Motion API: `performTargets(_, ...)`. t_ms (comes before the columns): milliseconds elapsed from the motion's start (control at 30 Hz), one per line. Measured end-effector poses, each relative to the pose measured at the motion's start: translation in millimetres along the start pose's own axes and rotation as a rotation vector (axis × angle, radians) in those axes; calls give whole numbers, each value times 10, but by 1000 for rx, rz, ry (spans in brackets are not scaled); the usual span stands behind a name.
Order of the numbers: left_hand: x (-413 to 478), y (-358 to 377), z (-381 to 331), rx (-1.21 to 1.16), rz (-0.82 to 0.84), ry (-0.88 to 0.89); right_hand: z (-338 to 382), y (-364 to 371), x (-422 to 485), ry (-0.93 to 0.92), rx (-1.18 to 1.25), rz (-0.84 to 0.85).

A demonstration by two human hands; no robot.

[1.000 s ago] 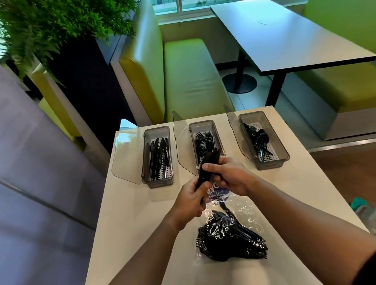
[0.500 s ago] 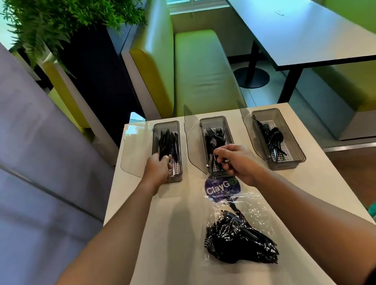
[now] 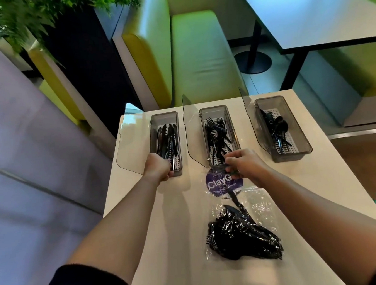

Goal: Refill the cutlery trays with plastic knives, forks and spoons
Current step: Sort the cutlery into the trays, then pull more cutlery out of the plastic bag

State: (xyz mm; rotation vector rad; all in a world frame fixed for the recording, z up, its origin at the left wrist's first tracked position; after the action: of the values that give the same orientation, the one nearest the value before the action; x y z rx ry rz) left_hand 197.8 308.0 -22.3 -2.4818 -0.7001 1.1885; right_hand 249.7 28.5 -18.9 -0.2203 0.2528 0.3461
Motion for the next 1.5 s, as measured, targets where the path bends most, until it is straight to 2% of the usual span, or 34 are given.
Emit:
performTargets(300,-179,-56,79,76,14,49,44,-80,-134,-28,22,-40)
performTargets(467,-218,-122,141,102,-57,88,78,-91,-284,-32,43,-44)
performTargets(667,-167,-206,143,83,-229,131,67,-130,-395,-32,68,-47)
performTargets(867,-183,-185,56,12,-261,181,40,-256,-459,-25,96,-58)
performTargets(1133,-104,-60,134,290,-230,182,50,-341,-495,-20,32,14)
performTargets(1233,-335,-64,102,224,-318,333,42,-295,-540,-21,-120,151)
performTargets(1300,-540,-26,117,98,-312,432,60,-222,-550,-62,-345,240)
performTargets(1400,-680,219,286,10,-113,393,112,-63,-564,-130,-695,360)
performTargets(1500,-775,522,455,37,66,264,155,32,-588,-172,-897,418)
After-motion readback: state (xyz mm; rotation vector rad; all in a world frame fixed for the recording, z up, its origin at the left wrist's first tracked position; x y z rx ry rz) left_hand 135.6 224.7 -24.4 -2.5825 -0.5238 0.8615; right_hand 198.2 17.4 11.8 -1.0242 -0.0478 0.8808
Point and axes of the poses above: each hand's wrist, its own x-axis towards the middle knuckle, its own y-axis out of the palm, z = x × y, the point moved 7 cm from there along x, towards the middle knuckle, and after that the axes turned 14 degrees about -y, right-handed, at the moved point
